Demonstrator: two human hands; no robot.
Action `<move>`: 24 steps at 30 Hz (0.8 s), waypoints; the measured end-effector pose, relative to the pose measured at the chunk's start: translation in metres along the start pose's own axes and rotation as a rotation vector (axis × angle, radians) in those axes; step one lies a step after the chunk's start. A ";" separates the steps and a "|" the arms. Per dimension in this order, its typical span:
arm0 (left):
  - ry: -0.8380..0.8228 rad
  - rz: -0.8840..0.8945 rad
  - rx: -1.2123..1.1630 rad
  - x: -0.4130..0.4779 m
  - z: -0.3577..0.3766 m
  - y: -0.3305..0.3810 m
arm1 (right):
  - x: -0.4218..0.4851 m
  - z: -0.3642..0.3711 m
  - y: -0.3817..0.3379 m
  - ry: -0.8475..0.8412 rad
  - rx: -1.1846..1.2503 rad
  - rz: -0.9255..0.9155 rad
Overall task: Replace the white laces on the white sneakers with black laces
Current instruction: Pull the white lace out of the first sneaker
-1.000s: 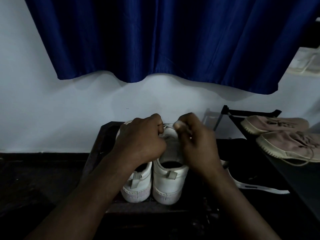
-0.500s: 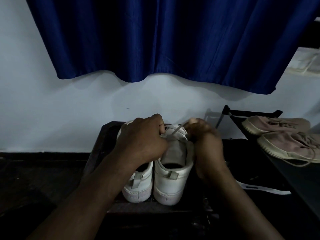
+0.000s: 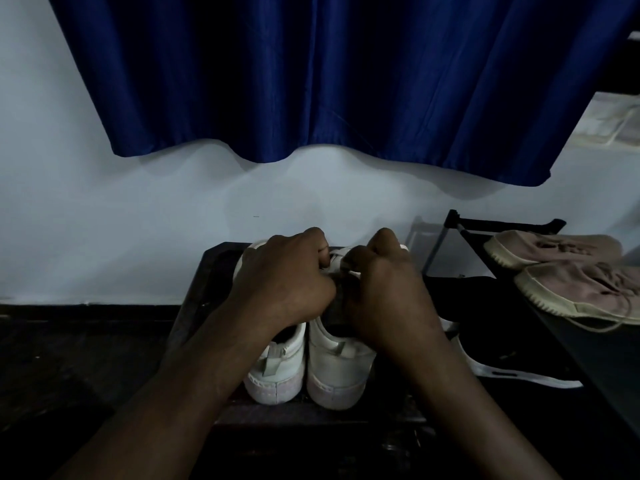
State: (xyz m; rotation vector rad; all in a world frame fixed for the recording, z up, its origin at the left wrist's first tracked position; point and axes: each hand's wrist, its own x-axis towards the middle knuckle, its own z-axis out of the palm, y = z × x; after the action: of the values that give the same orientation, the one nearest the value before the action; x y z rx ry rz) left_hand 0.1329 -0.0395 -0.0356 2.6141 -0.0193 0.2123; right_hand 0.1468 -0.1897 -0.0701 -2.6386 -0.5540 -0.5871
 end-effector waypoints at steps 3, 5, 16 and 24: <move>-0.009 -0.005 -0.017 -0.001 0.000 0.000 | 0.003 -0.002 0.000 -0.063 -0.223 -0.119; 0.003 -0.002 -0.009 -0.001 0.000 0.000 | 0.005 0.000 0.000 -0.022 -0.255 -0.202; 0.061 0.058 0.098 -0.002 0.013 0.004 | 0.009 -0.042 0.039 0.359 1.903 0.687; -0.023 0.216 0.284 0.010 0.032 0.013 | 0.001 -0.050 0.038 0.297 1.789 0.325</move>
State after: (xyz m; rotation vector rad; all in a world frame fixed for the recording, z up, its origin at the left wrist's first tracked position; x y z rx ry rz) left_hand 0.1464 -0.0663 -0.0551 2.8967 -0.3012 0.2775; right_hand 0.1491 -0.2440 -0.0383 -0.8740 -0.2583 -0.1402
